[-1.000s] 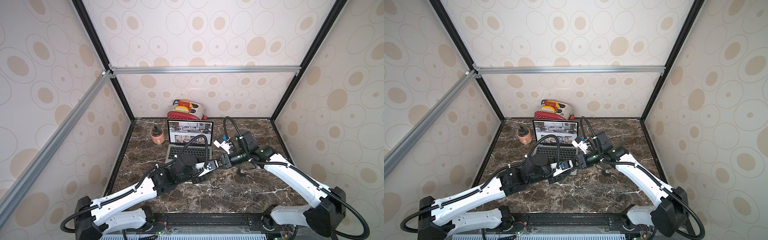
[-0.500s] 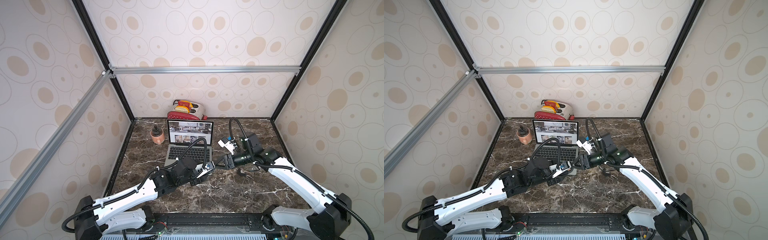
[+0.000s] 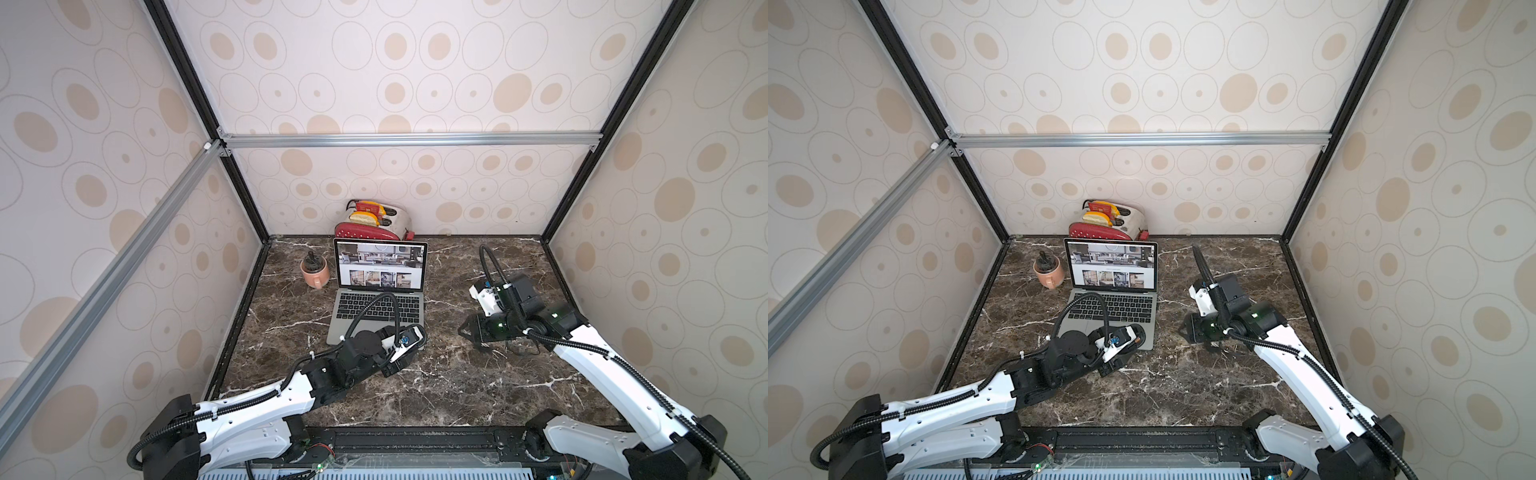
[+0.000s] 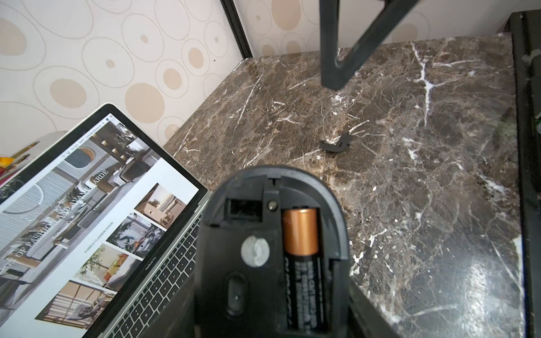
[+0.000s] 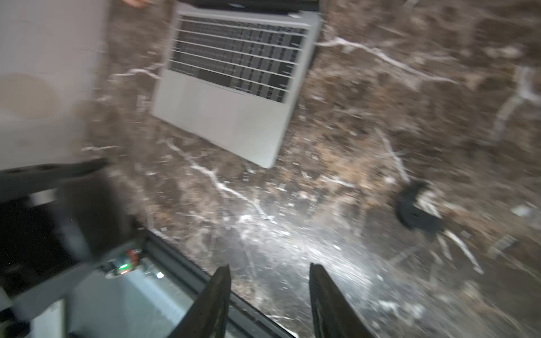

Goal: Insert the wireless mouse receiver into the laptop
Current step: Pick up the mouse from the center of the board, then pick up the lid from the center of the board.

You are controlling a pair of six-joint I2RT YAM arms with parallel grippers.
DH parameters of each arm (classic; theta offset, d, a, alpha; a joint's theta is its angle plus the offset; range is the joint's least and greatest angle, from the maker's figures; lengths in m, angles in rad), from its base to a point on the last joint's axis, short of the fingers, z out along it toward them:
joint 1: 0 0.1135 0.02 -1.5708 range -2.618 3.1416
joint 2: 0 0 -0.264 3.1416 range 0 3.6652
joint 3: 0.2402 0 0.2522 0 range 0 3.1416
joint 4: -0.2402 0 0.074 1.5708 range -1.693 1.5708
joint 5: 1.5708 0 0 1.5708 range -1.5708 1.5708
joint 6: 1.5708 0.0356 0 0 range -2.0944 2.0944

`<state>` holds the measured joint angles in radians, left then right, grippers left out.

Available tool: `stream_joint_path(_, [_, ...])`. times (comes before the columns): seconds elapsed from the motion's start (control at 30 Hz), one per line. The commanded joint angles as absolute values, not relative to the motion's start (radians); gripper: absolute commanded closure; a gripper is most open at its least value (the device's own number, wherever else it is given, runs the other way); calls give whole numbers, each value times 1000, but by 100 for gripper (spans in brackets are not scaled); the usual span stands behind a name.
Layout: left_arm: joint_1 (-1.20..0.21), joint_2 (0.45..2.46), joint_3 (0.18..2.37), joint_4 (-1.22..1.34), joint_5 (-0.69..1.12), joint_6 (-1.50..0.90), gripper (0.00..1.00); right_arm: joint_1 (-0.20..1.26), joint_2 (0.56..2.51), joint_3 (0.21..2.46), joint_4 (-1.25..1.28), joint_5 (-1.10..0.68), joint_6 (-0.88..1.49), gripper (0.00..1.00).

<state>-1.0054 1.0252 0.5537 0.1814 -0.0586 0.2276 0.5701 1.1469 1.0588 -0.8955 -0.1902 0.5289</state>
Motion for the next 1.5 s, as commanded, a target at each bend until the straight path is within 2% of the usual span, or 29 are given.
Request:
stream_joint_path(0.0, [-1008,1040,562,298,-67,217,100,565,1231,1050,-1077,104,568,53])
stream_joint_path(0.23, [-1008,1044,562,286,-84,202,100,580,1366,993,-973,120,667,60])
stream_joint_path(0.43, [-1007,1024,550,274,-81,189,100,611,1483,1005,-931,227,684,61])
stream_joint_path(0.6, [-1008,1028,557,259,-77,184,100,622,1515,975,-794,220,743,69])
stream_joint_path(0.83, [-1009,1024,559,252,-73,178,100,628,1625,1026,-795,263,719,69])
stream_joint_path(1.47, [-1035,1020,560,227,-103,180,100,629,1750,1038,-754,295,712,75])
